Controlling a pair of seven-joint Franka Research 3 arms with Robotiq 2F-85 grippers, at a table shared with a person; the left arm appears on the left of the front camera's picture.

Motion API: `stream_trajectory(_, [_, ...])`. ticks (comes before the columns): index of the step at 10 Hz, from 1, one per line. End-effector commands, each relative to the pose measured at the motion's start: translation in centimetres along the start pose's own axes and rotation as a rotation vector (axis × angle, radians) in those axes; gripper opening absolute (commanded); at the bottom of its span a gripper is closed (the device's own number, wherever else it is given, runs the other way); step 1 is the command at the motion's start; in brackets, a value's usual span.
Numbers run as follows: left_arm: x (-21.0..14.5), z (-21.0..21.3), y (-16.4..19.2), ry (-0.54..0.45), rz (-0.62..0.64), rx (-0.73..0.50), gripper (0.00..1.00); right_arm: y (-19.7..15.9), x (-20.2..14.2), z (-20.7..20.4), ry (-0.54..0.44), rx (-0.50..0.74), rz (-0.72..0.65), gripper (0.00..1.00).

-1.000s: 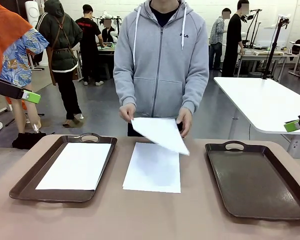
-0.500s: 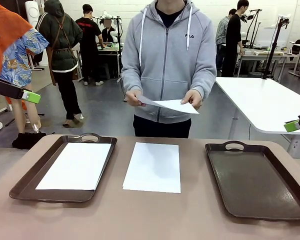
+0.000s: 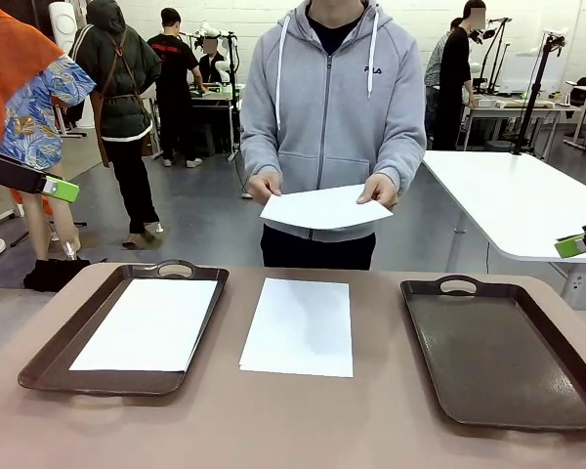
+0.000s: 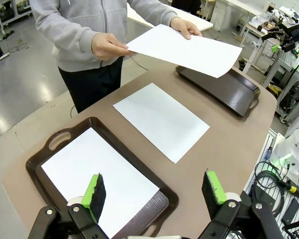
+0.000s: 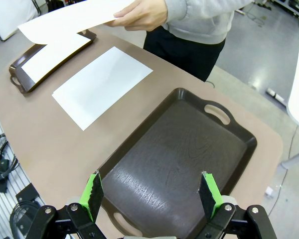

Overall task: Sort the A4 documents.
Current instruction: Receive the A4 Paper.

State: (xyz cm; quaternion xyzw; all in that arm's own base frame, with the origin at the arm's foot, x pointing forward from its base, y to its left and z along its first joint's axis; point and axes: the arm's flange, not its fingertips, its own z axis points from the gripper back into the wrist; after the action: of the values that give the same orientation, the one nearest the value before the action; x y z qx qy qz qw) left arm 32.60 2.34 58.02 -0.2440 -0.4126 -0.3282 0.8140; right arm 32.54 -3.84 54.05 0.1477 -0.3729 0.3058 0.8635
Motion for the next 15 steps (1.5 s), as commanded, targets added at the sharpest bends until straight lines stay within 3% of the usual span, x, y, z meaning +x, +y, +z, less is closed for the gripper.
stream_trajectory(1, [0.01, -0.14, -0.01, 0.001, -0.005, -0.006, 1.0, -0.02, -0.03, -0.13, -0.003, 0.01, -0.001, 1.0])
stream_trajectory(15, [0.01, -0.14, -0.01, 0.001, -0.005, -0.006, 1.0, -0.02, -0.03, -0.13, -0.003, 0.01, -0.001, 1.0])
